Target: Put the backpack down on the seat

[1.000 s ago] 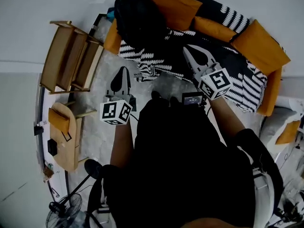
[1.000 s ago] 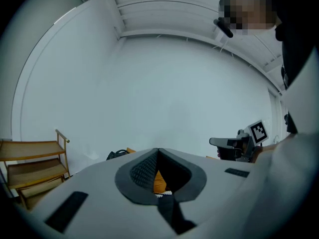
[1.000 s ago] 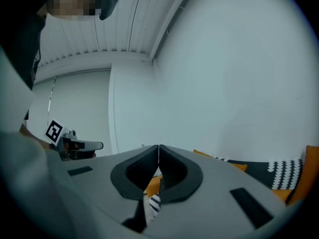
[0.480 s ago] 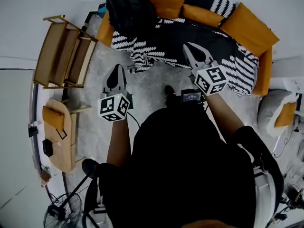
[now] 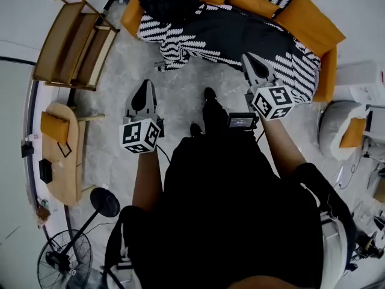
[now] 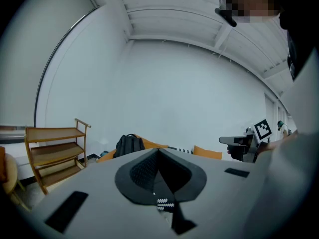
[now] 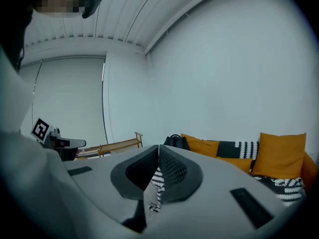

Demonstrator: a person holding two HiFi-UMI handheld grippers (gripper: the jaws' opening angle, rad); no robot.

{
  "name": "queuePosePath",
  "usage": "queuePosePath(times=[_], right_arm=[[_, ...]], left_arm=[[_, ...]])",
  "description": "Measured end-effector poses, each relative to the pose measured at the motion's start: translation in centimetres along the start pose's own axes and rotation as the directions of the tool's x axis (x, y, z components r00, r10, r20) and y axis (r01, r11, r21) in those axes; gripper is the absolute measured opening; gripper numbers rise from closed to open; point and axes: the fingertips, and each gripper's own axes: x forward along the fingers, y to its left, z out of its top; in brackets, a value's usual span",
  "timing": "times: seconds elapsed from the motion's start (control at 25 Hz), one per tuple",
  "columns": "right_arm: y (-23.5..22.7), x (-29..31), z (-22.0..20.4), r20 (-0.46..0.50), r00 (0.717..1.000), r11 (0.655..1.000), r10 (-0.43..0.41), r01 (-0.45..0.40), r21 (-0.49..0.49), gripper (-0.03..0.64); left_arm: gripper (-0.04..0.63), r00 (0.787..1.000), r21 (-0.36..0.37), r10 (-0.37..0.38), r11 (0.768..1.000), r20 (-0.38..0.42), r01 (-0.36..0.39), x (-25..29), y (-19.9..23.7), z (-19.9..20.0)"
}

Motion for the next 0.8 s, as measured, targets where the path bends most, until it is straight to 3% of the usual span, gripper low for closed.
queuePosePath(times=[0.16, 0.48, 0.68, 0.8], right_arm=[[0.8, -3.1, -1.2, -0.018, 1.0, 1.0, -0.024, 0.024, 0.005, 0.034], [2.0, -4.8, -1.1, -0.003, 1.0, 1.0, 0.025, -0.025, -0.011, 0.034], [1.2, -6.5, -0.6, 0.018, 0.998, 0.998, 0.058, -0.057, -0.037, 0.034], [-0.6, -9.0, -0.9, 0.016, 0.998, 0.997, 0.057, -0.056, -0.048, 0.034]], left_arm=[[0.015, 1.0, -0.028, 0.012, 1.0, 0.006, -0.012, -2.9, -0.4, -1.4], [0.015, 0.995, -0.021, 0.076, 0.997, 0.057, -0.075, -5.0, -1.5, -0.9], [0.017, 0.998, 0.039, -0.015, 0.999, 0.059, 0.013, -4.0, -6.4, 0.0], [0.017, 0.999, 0.069, -0.009, 0.998, 0.05, 0.005, -3.5, -9.5, -0.3]])
